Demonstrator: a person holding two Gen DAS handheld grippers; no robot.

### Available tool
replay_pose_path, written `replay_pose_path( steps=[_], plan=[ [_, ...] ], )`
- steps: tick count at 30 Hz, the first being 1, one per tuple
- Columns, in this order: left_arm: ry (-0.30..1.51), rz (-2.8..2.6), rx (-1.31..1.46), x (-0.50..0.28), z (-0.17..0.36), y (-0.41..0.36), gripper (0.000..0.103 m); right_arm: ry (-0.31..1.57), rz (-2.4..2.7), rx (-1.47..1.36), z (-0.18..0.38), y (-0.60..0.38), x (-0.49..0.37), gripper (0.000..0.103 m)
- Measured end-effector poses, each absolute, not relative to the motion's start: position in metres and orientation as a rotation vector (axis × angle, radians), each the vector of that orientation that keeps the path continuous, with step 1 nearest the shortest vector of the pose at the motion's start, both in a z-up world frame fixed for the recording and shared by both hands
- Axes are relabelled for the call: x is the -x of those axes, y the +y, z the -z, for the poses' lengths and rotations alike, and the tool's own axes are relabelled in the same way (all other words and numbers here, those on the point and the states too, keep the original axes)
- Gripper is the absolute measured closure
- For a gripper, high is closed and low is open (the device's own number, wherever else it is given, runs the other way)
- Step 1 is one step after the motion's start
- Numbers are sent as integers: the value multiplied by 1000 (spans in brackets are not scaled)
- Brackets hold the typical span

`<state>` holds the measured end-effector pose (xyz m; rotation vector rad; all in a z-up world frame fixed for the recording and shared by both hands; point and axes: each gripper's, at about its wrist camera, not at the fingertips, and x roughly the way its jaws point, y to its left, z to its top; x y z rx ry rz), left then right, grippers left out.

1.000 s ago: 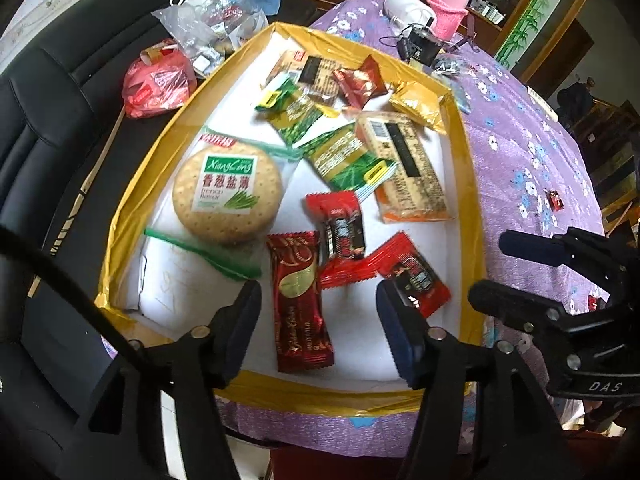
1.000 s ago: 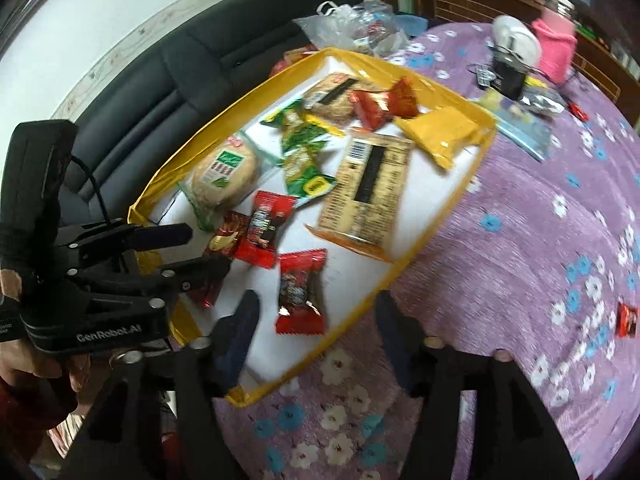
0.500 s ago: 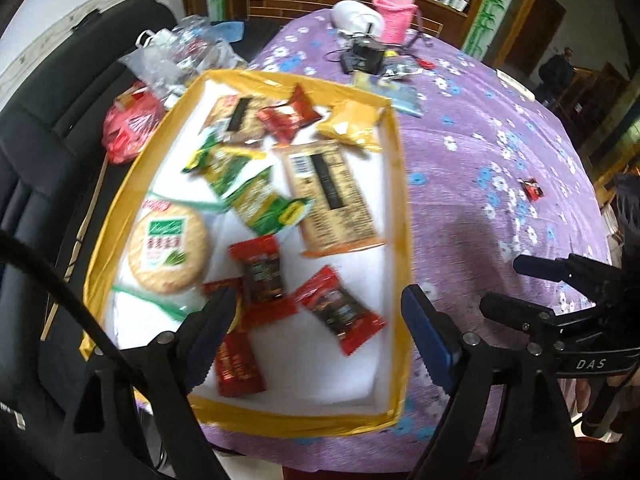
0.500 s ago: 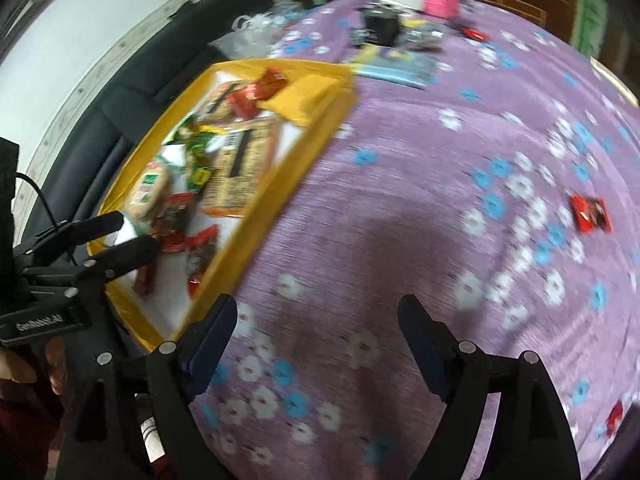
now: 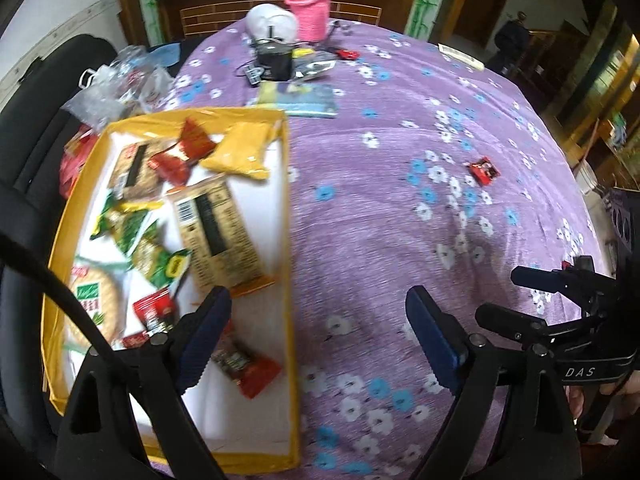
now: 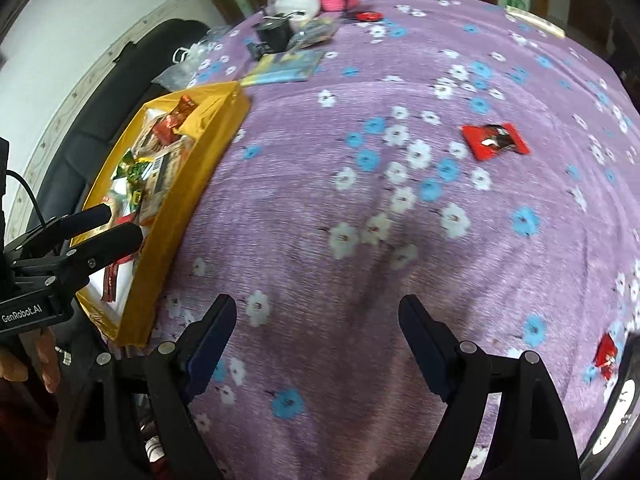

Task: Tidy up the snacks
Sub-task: 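Move both open tools back over the remaining red candies on the tablecloth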

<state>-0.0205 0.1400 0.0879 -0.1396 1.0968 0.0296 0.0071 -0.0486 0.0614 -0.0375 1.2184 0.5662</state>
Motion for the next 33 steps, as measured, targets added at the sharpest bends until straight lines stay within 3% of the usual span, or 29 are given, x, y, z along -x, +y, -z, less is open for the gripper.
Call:
replay_pose_path(
  steps=[14, 17, 33],
  plan=[
    [1128, 121, 110, -17, -79, 96, 7, 1205, -521, -16, -65, -80, 6, 12],
    [1156, 162, 118, -30, -73, 86, 7, 1220, -473, -55, -63, -92, 10, 3],
    [1160, 252, 43, -91, -78, 51, 7, 1179, -269, -74, -94, -157, 27, 2]
  ],
)
